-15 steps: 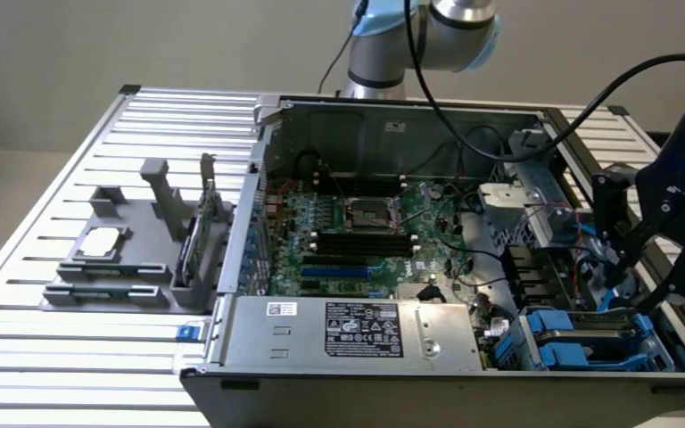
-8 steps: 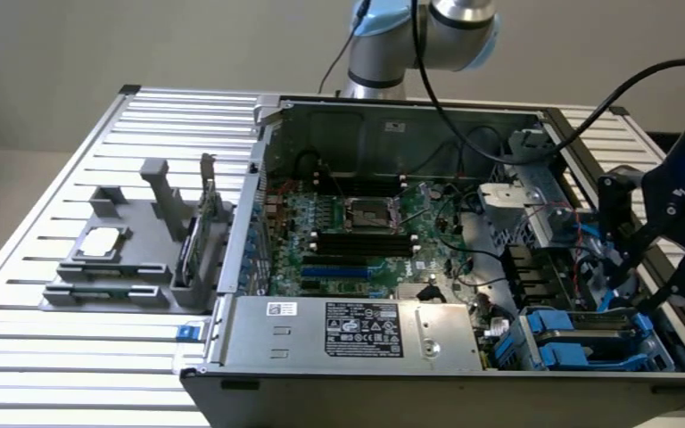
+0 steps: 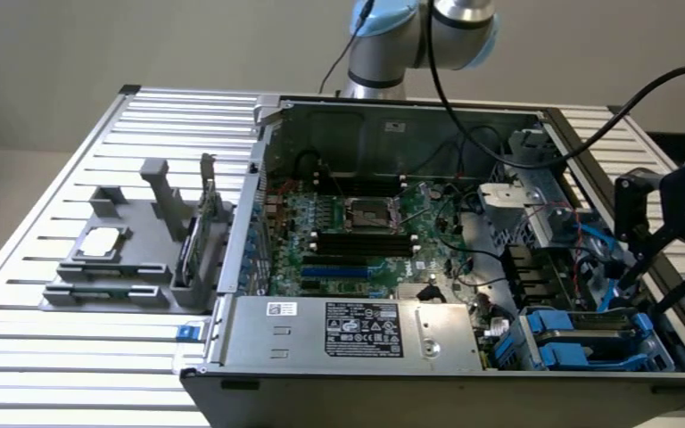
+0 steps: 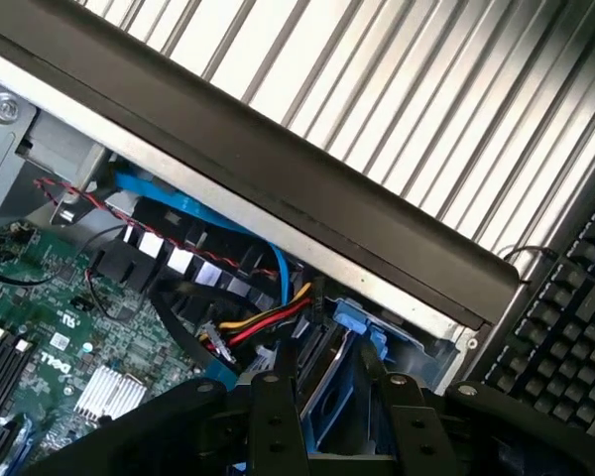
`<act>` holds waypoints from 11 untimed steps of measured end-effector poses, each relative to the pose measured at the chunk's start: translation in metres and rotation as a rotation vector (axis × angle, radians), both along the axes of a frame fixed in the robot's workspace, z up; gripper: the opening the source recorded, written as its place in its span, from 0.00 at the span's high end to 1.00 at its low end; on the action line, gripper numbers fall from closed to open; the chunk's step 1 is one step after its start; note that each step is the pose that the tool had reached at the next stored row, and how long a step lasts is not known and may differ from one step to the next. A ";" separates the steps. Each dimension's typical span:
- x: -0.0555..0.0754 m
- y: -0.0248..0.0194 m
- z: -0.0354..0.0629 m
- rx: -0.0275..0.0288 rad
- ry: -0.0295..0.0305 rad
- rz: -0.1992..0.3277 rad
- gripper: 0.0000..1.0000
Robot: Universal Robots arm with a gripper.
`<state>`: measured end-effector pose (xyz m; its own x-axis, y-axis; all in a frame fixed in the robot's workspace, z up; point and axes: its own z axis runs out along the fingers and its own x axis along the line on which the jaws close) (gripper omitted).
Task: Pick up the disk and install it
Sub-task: 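Insert the first disk wire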
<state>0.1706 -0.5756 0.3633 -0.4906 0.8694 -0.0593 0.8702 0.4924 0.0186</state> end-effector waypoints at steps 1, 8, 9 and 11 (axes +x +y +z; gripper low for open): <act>0.001 0.0000 -0.0003 0.0018 0.0045 0.000 0.63; 0.010 0.0001 -0.0033 0.0125 0.0388 0.000 0.63; 0.012 0.0001 -0.0043 0.0130 0.0411 0.000 0.63; 0.016 0.0001 -0.0061 0.0137 0.0463 0.000 0.63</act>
